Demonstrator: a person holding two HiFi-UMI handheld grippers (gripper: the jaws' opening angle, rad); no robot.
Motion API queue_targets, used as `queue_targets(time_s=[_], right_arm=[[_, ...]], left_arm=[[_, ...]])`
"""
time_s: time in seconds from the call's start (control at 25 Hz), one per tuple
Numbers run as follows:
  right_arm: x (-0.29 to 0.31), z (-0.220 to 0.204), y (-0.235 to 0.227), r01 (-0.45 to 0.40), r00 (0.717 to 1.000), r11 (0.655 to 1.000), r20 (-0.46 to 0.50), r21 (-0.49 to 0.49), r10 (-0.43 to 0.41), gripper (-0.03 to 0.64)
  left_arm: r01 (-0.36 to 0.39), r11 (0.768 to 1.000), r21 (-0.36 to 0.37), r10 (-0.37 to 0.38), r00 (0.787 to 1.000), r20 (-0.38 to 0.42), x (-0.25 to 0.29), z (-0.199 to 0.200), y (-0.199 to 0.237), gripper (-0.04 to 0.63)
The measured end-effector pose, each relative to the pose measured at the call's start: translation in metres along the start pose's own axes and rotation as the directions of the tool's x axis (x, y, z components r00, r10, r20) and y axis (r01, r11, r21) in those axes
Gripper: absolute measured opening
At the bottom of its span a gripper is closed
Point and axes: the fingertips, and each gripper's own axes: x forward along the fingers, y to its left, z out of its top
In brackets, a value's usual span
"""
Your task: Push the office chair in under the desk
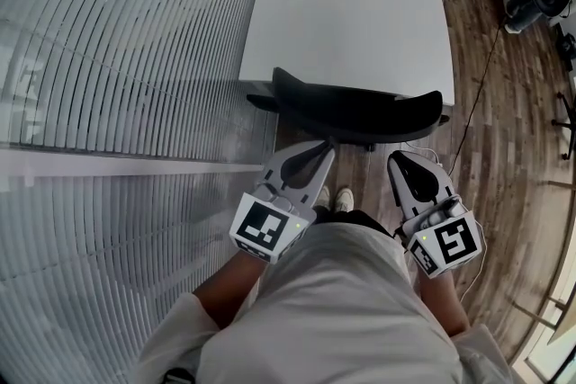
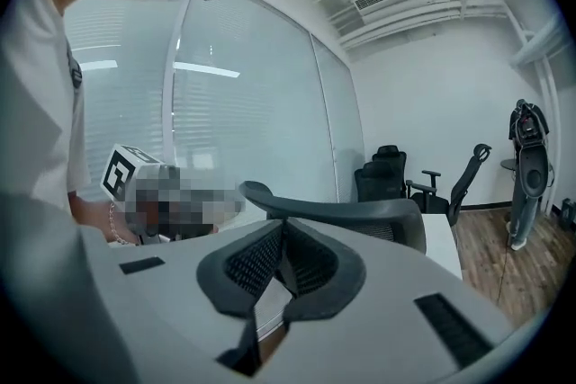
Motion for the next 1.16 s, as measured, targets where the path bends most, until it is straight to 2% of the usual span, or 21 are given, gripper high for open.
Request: queue_targets(time_s=[0.2, 0.56, 1.16], right_arm=[[-0.003, 0.017, 0.017, -0.02, 1.0, 0.999, 0.013, -0.043, 0.02, 0.031], [-0.014, 0.026, 0.026, -0.031, 0.999, 0.999, 0.044, -0.033, 0.032, 0.031], [-0.015, 0.028, 0.019, -0.024, 0.998, 0.999, 0.05, -0.046, 0.026, 0.031]], left_arm=[[0.02, 1.0, -0.007, -0.02, 0.998, 0.054, -0.006, 0.027, -0.015, 0.043], [0.033, 0.999, 0.011, -0.033, 0.997, 0.075, -0.011, 0.037, -0.034, 0.043], [0.039, 0.999, 0.016, -0.041, 0.996, 0.076, -0.004, 0.039, -0.037, 0.043]])
